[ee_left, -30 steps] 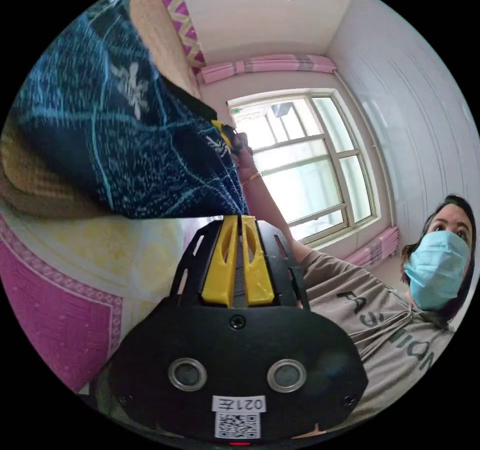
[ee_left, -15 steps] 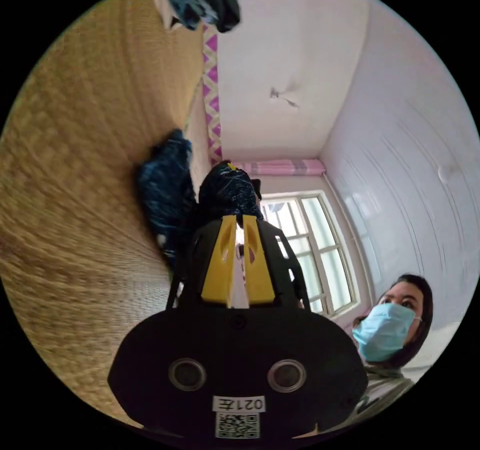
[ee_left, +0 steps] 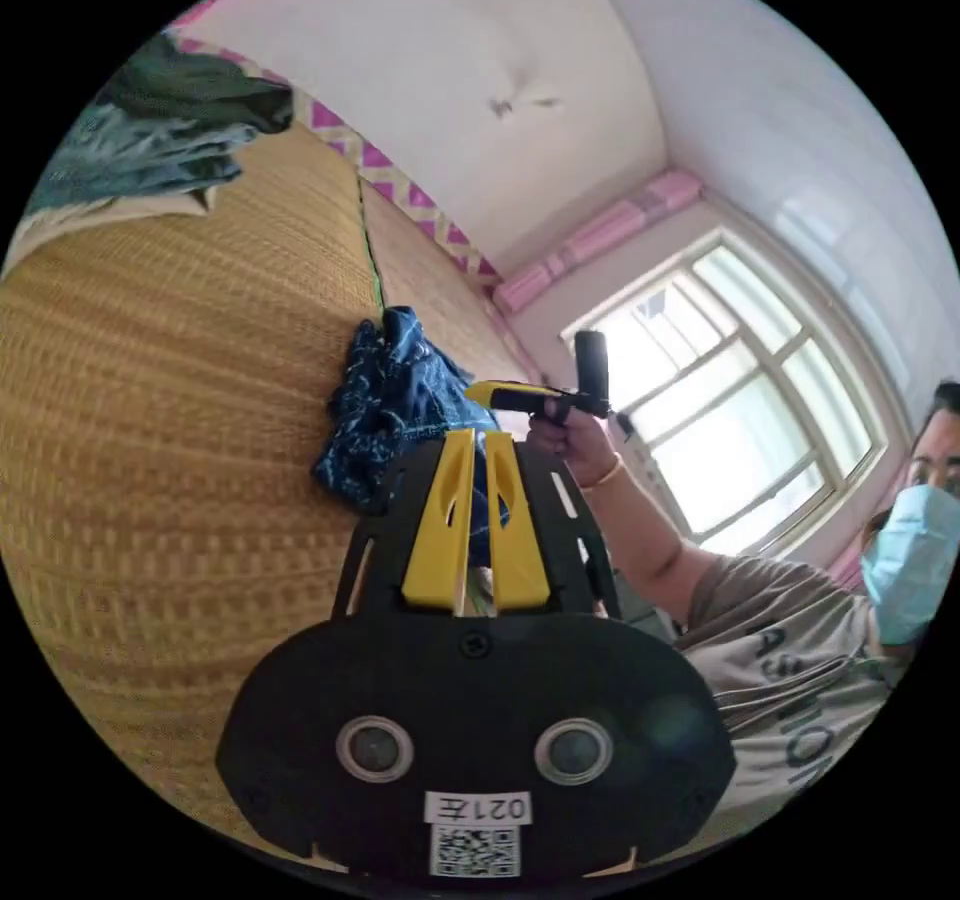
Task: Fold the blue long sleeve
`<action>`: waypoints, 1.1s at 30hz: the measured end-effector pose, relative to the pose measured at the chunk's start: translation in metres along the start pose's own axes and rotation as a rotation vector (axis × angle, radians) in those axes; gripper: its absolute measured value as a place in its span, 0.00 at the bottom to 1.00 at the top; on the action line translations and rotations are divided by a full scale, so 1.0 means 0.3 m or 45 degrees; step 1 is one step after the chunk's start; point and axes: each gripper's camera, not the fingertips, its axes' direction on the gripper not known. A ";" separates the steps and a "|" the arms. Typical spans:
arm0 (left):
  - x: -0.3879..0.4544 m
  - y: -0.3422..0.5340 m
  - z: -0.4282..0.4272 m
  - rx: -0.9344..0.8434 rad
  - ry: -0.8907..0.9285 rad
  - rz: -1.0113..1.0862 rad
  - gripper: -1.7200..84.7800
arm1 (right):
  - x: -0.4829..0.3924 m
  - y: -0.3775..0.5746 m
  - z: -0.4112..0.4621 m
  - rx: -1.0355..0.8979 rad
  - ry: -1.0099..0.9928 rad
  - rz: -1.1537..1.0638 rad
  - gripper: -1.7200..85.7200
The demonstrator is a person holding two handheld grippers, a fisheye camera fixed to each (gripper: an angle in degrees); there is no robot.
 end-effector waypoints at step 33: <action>-0.348 -0.011 0.424 -0.526 0.274 -0.158 0.04 | 0.169 0.445 -0.564 0.570 -0.241 0.811 0.07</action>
